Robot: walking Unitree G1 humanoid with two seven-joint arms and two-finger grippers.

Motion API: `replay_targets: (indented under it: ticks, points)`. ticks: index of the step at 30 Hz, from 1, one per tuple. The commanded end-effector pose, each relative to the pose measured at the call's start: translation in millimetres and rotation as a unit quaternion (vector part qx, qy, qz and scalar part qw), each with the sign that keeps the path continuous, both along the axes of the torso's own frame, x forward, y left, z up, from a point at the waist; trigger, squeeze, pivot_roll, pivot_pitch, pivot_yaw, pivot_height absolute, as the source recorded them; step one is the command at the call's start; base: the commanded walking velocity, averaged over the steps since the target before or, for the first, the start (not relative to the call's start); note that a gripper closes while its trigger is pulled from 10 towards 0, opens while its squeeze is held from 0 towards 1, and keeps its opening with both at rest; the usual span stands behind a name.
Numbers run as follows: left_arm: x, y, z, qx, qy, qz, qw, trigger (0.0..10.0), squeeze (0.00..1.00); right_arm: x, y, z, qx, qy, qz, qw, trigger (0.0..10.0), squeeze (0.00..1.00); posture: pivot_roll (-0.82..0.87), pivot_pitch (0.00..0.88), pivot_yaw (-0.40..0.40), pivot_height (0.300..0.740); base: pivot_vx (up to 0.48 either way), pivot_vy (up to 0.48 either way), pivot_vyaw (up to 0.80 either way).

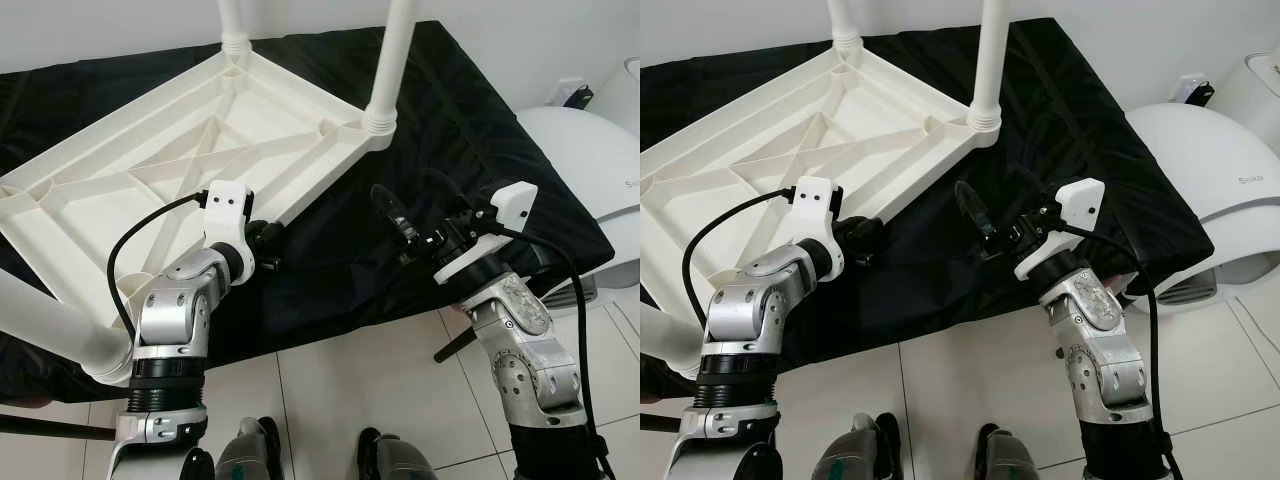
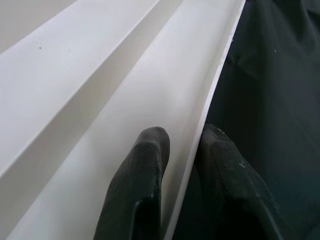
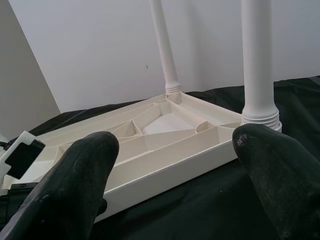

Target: Building children table

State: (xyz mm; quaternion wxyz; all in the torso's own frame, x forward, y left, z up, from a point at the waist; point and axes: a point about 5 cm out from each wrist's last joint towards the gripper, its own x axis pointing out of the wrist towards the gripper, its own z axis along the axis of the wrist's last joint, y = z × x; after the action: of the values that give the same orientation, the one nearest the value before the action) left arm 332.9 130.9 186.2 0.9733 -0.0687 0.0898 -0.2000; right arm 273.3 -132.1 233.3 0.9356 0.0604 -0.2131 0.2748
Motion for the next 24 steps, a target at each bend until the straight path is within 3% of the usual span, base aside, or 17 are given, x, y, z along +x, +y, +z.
replay_targets:
  ticks: [1, 6, 14, 15, 17, 18, 20, 21, 22, 24]
  points:
    - [2.5, 37.2, -19.7, 0.033, 0.057, 0.307, 0.950, 0.0, 0.00, -1.0, 3.9, 1.8, -0.002, -0.002, 0.007, 1.000, 10.0, 0.00, -0.02, 0.183, 0.011, 0.740, 0.000, 0.000, 0.00]
    - [13.7, 38.5, -22.4, 0.027, 0.061, 0.349, 0.935, 0.0, 0.00, 0.6, 7.2, 3.2, -0.001, -0.004, 0.011, 1.000, 10.0, 0.00, -0.02, 0.183, 0.010, 0.740, 0.000, 0.000, 0.00]
    - [30.3, 33.6, -31.8, 0.031, 0.088, 0.364, 0.927, 0.0, 0.00, 0.6, 10.6, 6.4, 0.004, -0.010, 0.009, 1.000, 10.0, 0.00, -0.03, 0.179, 0.029, 0.740, 0.000, 0.000, 0.00]
    - [32.2, 29.8, -29.3, 0.035, 0.084, 0.354, 0.931, 10.0, 0.00, 0.0, 9.7, 6.5, 0.005, -0.010, 0.006, 1.000, 10.0, 0.00, -0.03, 0.178, 0.035, 0.740, 0.000, 0.000, 0.00]
    - [33.9, 27.2, -27.6, 0.038, 0.080, 0.347, 0.934, 10.0, 0.00, -0.4, 9.2, 6.6, 0.005, -0.010, 0.004, 1.000, 10.0, 0.00, -0.03, 0.178, 0.037, 0.740, 0.000, 0.000, 0.00]
    - [36.3, 21.0, -24.5, 0.051, 0.073, 0.321, 0.943, 10.0, 0.00, -0.8, 8.4, 6.3, 0.005, -0.010, 0.001, 1.000, 10.0, 0.00, -0.03, 0.178, 0.039, 0.740, 0.000, 0.000, 0.00]
    - [38.3, 16.6, -22.8, 0.060, 0.069, 0.304, 0.948, 10.0, 0.00, -1.0, 7.9, 6.2, 0.006, -0.010, 0.000, 1.000, 10.0, 0.00, -0.03, 0.178, 0.039, 0.740, 0.000, 0.000, 0.00]
    - [39.4, 11.4, -17.5, 0.061, 0.052, 0.284, 0.956, 10.0, 0.87, -1.2, 7.9, 6.0, 0.007, -0.010, -0.001, 1.000, 10.0, 0.00, -0.03, 0.177, 0.043, 0.740, 0.000, 0.000, 0.00]
    - [41.0, 5.8, -11.2, 0.057, 0.028, 0.260, 0.963, 10.0, 1.00, -1.3, 7.9, 5.8, 0.007, -0.010, -0.002, 1.000, 10.0, 0.00, -0.03, 0.176, 0.044, 0.740, 0.000, 0.000, 0.00]
    - [41.7, 1.4, -6.1, 0.060, 0.009, 0.241, 0.969, 10.0, 1.00, -1.4, 8.1, 5.7, 0.007, -0.010, -0.002, 1.000, 10.0, 0.00, -0.03, 0.176, 0.044, 0.740, 0.000, 0.000, 0.00]
